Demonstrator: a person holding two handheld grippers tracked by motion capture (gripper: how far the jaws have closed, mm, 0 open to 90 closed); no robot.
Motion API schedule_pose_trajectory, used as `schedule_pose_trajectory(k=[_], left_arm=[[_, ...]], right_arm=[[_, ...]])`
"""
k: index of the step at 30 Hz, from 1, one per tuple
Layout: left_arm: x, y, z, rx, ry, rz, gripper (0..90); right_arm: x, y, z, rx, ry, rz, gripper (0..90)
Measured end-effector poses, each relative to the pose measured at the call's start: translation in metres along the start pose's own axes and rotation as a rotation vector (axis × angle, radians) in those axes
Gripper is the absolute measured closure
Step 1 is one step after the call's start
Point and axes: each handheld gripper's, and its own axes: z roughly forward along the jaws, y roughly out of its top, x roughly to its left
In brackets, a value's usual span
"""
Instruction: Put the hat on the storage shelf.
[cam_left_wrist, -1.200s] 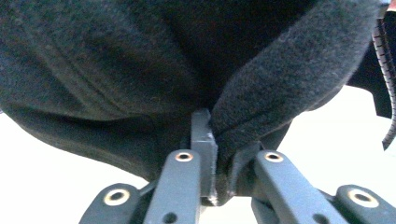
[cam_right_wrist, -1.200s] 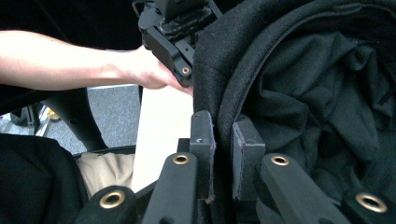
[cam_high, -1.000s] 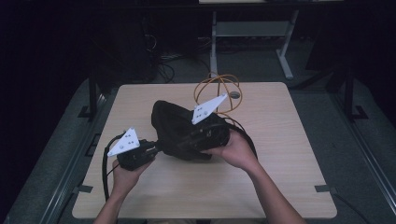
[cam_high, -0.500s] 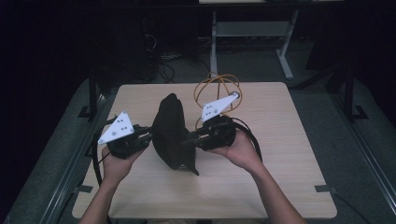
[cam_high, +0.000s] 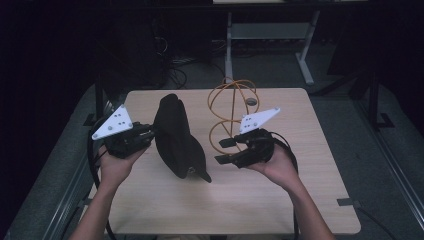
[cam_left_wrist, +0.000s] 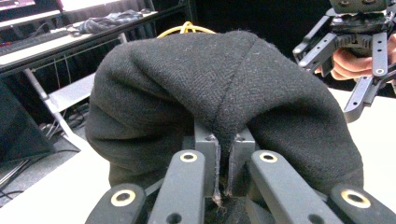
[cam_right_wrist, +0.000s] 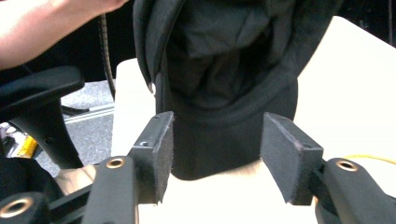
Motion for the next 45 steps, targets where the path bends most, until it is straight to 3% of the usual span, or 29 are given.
schedule_pose_trajectory(k=[7,13,21,27,32,36,45], left_arm=[[0.008,0.003,0.001,0.009,-0.013,-0.023,86.1],[0.016,0.008,0.002,0.007,-0.023,-0.051,86.1],[0.025,0.022,0.004,0.017,-0.020,-0.046,86.1],[0.033,0.028,0.010,0.026,-0.029,-0.066,86.1],[0.038,0.037,0.017,0.027,-0.036,-0.062,86.1],[0.041,0.047,0.022,0.029,-0.045,-0.054,86.1],[0.051,0.070,0.038,0.043,-0.059,-0.038,86.1]], right_arm=[[-0.007,-0.025,-0.017,-0.029,-0.040,0.038,36.9],[-0.009,-0.050,-0.027,-0.014,-0.075,0.066,32.7],[-0.015,-0.090,-0.036,0.009,-0.139,0.141,29.2],[-0.020,-0.118,-0.048,0.001,-0.188,0.195,27.1],[-0.026,-0.132,-0.056,0.030,-0.240,0.203,26.8],[-0.031,-0.141,-0.059,0.046,-0.252,0.227,25.8],[-0.034,-0.156,-0.080,0.025,-0.301,0.247,24.5]])
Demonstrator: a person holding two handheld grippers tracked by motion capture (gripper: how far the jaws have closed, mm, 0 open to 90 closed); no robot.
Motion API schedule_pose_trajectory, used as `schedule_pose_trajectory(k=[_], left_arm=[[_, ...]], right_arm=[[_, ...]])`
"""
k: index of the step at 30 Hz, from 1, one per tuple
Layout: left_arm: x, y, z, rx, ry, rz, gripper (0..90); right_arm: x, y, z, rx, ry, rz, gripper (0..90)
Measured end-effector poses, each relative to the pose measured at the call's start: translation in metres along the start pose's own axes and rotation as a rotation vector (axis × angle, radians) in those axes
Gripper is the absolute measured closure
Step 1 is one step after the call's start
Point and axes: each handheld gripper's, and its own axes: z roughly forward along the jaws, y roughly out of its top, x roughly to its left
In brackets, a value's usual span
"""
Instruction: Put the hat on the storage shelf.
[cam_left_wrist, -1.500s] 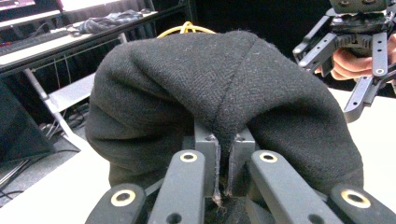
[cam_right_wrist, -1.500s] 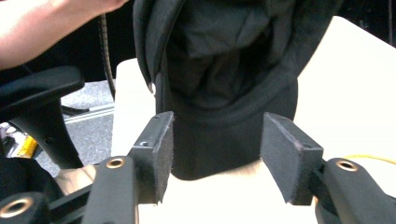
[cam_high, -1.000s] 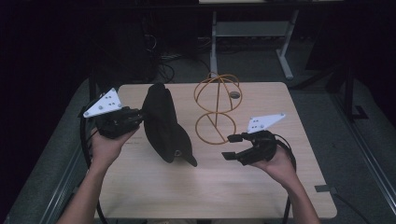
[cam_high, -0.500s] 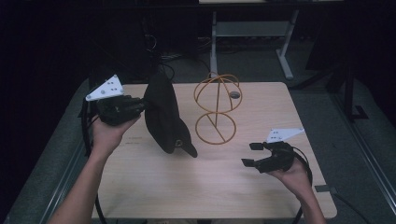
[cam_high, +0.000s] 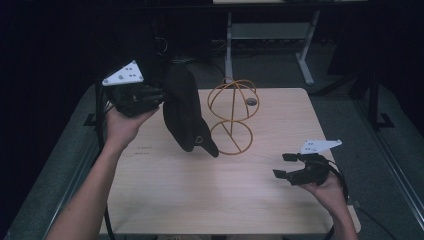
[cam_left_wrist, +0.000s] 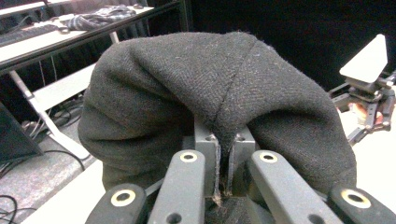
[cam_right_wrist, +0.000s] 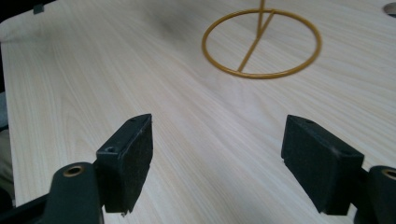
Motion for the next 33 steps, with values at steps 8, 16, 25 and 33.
schedule_pose_trajectory(k=[8,16,25,33], left_arm=[[0.009,0.023,0.015,0.005,-0.003,0.014,86.1],[0.013,0.046,0.028,0.022,-0.007,0.027,86.1],[0.019,0.067,0.048,0.056,-0.016,0.035,86.0],[0.017,0.085,0.082,0.068,-0.042,0.002,86.0]], right_arm=[[-0.010,-0.011,-0.014,-0.052,-0.035,0.030,24.3],[-0.013,-0.012,-0.018,-0.071,-0.046,0.056,23.1],[-0.017,-0.014,-0.024,-0.100,-0.056,0.074,23.2],[-0.021,-0.016,-0.024,-0.108,-0.053,0.084,23.2]])
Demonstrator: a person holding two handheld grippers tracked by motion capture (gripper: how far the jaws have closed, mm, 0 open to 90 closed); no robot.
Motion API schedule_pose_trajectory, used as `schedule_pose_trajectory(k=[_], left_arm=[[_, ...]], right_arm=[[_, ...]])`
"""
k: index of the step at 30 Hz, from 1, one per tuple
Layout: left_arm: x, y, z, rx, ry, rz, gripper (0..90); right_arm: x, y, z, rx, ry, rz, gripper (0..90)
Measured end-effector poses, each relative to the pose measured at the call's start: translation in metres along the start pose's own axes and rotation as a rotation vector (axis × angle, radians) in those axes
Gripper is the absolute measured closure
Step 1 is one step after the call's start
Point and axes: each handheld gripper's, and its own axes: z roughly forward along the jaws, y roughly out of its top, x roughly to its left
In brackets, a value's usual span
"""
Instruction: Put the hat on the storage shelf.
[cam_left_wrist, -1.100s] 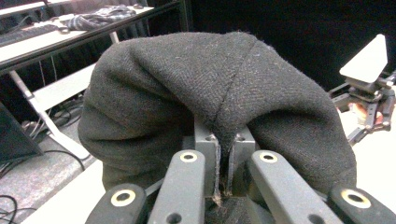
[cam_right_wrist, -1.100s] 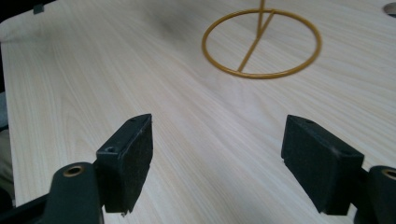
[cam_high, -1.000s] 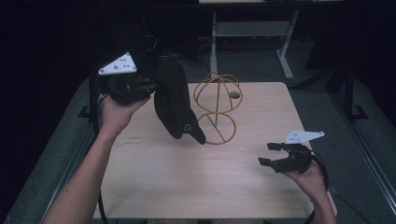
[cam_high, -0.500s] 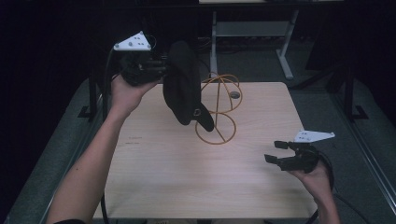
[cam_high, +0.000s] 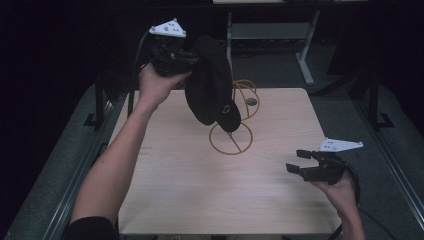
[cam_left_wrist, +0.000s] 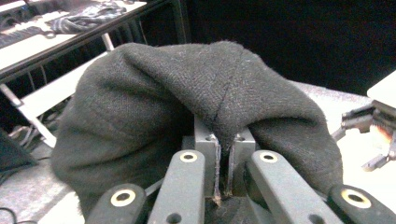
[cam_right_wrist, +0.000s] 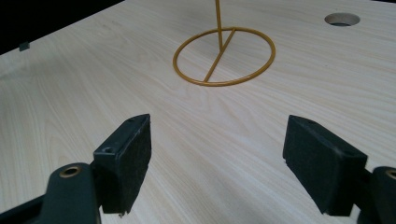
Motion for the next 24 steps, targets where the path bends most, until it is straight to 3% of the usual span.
schedule_pose_trajectory(k=[9,15,18,21,24], left_arm=[[-0.012,0.019,0.059,0.097,-0.037,0.021,85.9],[-0.013,0.021,0.104,0.169,-0.061,-0.007,85.6],[-0.012,0.022,0.116,0.167,-0.075,-0.044,84.3],[-0.014,0.025,0.124,0.161,-0.055,-0.047,81.0],[-0.018,0.027,0.136,0.217,-0.055,-0.030,77.8]], right_arm=[[-0.003,-0.004,0.001,-0.011,0.007,0.012,23.6],[-0.005,-0.006,0.003,-0.007,0.010,0.016,23.9],[-0.005,-0.007,0.003,-0.011,0.008,0.024,23.9],[-0.003,-0.006,0.004,-0.017,0.014,0.016,24.1],[-0.002,-0.006,0.006,-0.008,0.017,0.009,24.1]])
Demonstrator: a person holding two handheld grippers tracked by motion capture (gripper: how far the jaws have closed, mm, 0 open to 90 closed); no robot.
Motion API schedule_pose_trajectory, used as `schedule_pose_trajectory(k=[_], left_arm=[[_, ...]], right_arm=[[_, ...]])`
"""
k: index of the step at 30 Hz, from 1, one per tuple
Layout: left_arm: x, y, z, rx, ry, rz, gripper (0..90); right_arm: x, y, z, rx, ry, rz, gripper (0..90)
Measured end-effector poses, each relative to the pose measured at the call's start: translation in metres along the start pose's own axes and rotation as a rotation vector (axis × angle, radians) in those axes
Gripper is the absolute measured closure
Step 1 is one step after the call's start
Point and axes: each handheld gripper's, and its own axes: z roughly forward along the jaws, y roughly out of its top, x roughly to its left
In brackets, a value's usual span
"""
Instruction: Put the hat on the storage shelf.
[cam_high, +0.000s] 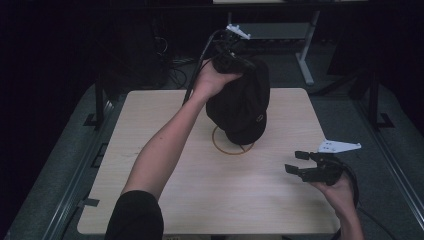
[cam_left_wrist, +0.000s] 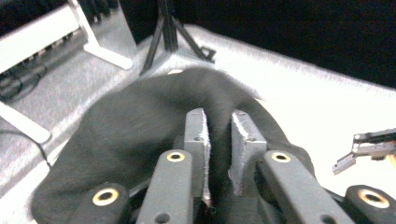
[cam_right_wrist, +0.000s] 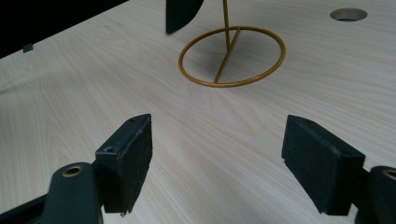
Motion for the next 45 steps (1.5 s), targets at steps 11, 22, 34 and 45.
schedule_pose_trajectory(k=[11,22,34,45], left_arm=[[0.000,-0.001,-0.002,0.000,-0.019,-0.015,67.5],[-0.007,-0.011,-0.021,0.005,-0.017,-0.007,61.0],[-0.005,-0.035,-0.053,-0.027,-0.004,-0.045,54.6],[-0.007,-0.059,-0.073,-0.033,0.006,-0.053,51.0]], right_arm=[[-0.003,-0.004,-0.003,-0.015,-0.013,0.019,24.0],[0.000,-0.003,-0.001,-0.010,-0.028,0.007,21.9],[0.002,-0.003,0.000,-0.002,-0.038,0.016,18.8],[0.007,-0.001,0.009,0.028,-0.028,-0.010,18.5]])
